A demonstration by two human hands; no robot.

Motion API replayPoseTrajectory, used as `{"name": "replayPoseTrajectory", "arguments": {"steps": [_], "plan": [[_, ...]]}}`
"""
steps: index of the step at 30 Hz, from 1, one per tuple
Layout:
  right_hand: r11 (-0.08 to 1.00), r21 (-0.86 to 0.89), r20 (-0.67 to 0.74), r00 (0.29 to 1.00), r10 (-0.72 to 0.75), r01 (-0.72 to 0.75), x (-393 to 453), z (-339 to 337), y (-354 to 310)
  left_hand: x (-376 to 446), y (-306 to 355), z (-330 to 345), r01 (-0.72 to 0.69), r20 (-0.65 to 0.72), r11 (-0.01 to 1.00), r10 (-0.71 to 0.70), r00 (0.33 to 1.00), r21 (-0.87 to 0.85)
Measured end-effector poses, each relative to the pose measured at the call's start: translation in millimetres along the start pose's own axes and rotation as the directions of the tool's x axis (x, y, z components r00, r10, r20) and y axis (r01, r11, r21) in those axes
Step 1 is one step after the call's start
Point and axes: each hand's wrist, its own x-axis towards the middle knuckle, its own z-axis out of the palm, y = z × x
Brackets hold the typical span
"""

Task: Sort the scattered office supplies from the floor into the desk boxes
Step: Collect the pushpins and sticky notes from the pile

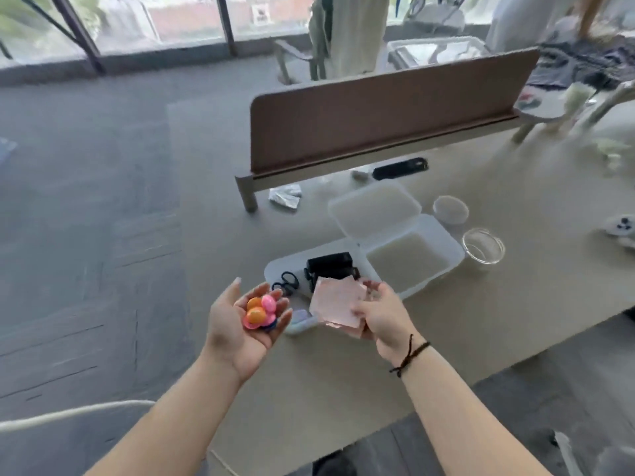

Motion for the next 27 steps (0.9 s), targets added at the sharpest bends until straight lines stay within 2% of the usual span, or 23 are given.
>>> {"name": "replayPoseTrajectory", "arguments": {"steps": [4, 9, 11, 13, 21, 22, 24, 26, 27], "plan": [[0.952, -0.300, 0.093, 0.995, -0.029, 0.056, 51, 30, -21, 10, 4, -3, -0.062, -0.110, 0.993, 0.051, 0.993, -0.103], [0.900, -0.435, 0.157, 0.981, 0.114, -0.035, 110, 76, 1, 12, 2, -8, -0.119, -0.174, 0.976, 0.087, 0.981, -0.184], [0.825, -0.564, 0.202, 0.974, 0.101, 0.032, 148, 84, 24, 11, 2, -10, -0.134, -0.193, 0.970, 0.094, 0.977, -0.203], [0.711, -0.693, 0.226, 0.972, 0.062, 0.115, 133, 93, 9, 12, 1, -12, -0.143, -0.212, 0.966, 0.097, 0.973, -0.216], [0.395, -0.868, 0.312, 0.949, -0.037, 0.301, 120, 96, -5, 22, -1, -11, -0.109, -0.212, 0.965, 0.058, 0.976, -0.238], [0.417, -0.854, 0.307, 0.948, -0.079, 0.311, 120, 94, -6, 24, -1, -11, -0.103, -0.204, 0.966, 0.055, 0.977, -0.237], [0.551, -0.782, 0.253, 0.957, -0.145, 0.290, 117, 86, -12, 27, -1, -11, -0.095, -0.191, 0.967, 0.050, 0.980, -0.235], [0.661, -0.710, 0.202, 0.969, -0.140, 0.244, 112, 74, -20, 31, 0, -10, -0.075, -0.179, 0.970, 0.033, 0.983, -0.230], [0.680, -0.698, 0.208, 0.972, -0.107, 0.225, 110, 68, -24, 34, -1, -9, -0.068, -0.178, 0.972, 0.027, 0.984, -0.227]]}}
